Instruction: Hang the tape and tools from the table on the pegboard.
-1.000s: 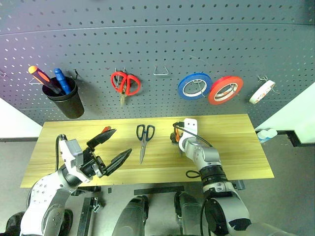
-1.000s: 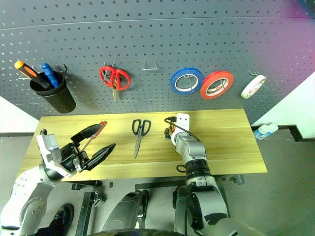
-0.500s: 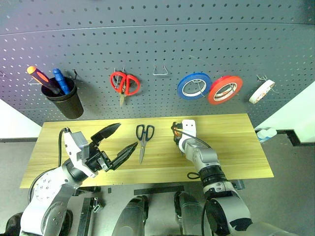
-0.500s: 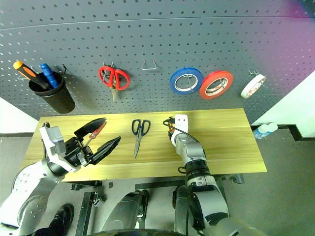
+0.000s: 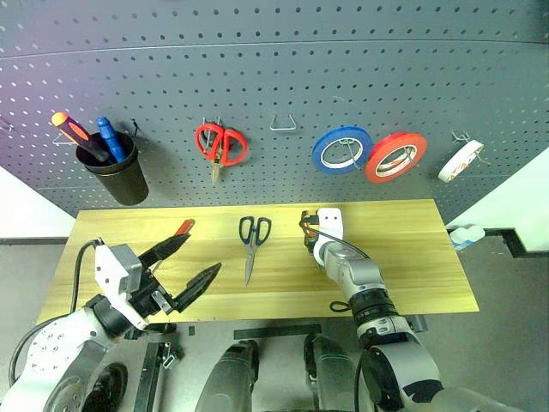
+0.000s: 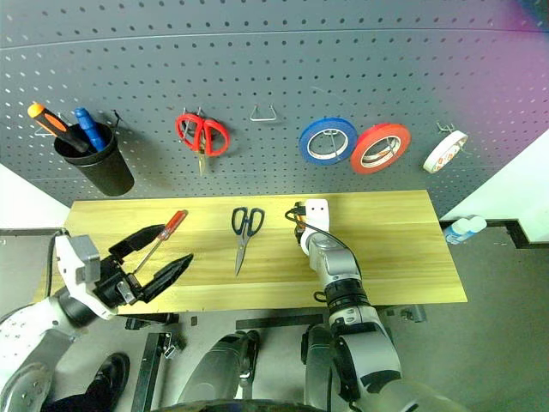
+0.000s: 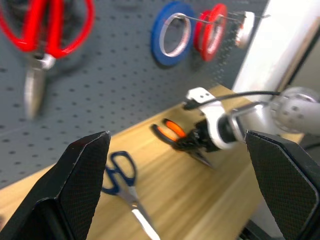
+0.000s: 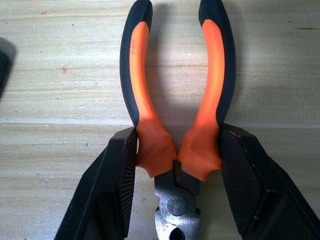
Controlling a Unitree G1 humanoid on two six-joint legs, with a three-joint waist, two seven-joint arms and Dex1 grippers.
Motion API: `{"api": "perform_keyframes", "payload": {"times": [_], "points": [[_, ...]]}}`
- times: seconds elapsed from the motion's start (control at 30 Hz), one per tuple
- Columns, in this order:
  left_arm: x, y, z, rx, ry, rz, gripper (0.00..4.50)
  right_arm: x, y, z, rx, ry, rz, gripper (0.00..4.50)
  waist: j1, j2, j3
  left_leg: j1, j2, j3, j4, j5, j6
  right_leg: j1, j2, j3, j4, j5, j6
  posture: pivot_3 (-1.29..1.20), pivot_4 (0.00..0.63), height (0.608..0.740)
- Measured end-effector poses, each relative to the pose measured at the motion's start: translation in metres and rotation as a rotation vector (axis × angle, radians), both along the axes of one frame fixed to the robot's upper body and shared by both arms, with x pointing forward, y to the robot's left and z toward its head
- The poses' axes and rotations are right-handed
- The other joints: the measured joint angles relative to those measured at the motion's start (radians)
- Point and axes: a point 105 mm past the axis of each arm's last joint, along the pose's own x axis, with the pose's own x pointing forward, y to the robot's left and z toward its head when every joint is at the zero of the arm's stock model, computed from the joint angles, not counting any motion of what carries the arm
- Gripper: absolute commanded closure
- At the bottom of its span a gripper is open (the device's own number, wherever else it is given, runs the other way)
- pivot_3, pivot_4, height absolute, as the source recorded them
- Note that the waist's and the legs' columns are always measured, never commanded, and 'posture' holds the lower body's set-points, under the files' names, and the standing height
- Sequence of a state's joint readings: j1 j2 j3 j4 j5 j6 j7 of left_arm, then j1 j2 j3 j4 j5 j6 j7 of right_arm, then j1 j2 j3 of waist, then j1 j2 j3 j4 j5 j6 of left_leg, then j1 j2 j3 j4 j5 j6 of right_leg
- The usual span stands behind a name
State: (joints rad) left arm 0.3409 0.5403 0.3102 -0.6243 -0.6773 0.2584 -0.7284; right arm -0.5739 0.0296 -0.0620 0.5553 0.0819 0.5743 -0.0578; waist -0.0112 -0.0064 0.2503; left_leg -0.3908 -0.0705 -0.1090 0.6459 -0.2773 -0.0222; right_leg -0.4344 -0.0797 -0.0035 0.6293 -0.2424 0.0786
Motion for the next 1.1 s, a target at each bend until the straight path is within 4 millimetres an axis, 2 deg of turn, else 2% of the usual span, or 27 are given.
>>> {"api": "perform_keyframes", "payload": {"times": [0.43, 0.67, 0.87, 1.1], "points": [[-0.009, 0.002, -0.007, -0.013, -0.001, 0.001, 0.00, -0.001, -0.007, 0.003, 0.023, -0.023, 0.026, 2.43, 0.002, 0.001, 0.002, -0.001, 0.000, 0.000, -0.002, 0.000, 0.000, -0.001, -0.001, 0.000, -0.001, 0.000, 0.000, 0.09, 0.264, 0.740], [-0.011, 0.010, -0.014, -0.015, -0.005, 0.010, 0.00, -0.030, -0.023, 0.000, 0.076, -0.008, 0.112, 2.43, 0.000, 0.001, 0.007, -0.004, 0.000, 0.000, -0.002, -0.001, 0.001, -0.003, -0.001, 0.000, -0.002, 0.000, 0.002, 0.06, 0.269, 0.740], [-0.011, 0.014, -0.020, -0.018, -0.004, 0.005, 0.00, -0.043, -0.015, 0.026, 0.218, -0.120, 0.226, 2.43, -0.002, 0.002, 0.008, -0.006, 0.001, 0.000, -0.002, -0.001, 0.001, -0.006, -0.001, 0.000, -0.001, 0.000, 0.002, 0.03, 0.268, 0.740], [-0.011, 0.028, -0.034, -0.027, 0.006, 0.009, 0.00, -0.067, -0.013, 0.037, 0.368, -0.244, 0.330, 2.43, -0.001, 0.002, 0.009, -0.009, 0.000, 0.000, -0.001, -0.001, 0.001, -0.006, -0.001, 0.000, -0.005, 0.001, 0.003, 0.02, 0.263, 0.740]]}}
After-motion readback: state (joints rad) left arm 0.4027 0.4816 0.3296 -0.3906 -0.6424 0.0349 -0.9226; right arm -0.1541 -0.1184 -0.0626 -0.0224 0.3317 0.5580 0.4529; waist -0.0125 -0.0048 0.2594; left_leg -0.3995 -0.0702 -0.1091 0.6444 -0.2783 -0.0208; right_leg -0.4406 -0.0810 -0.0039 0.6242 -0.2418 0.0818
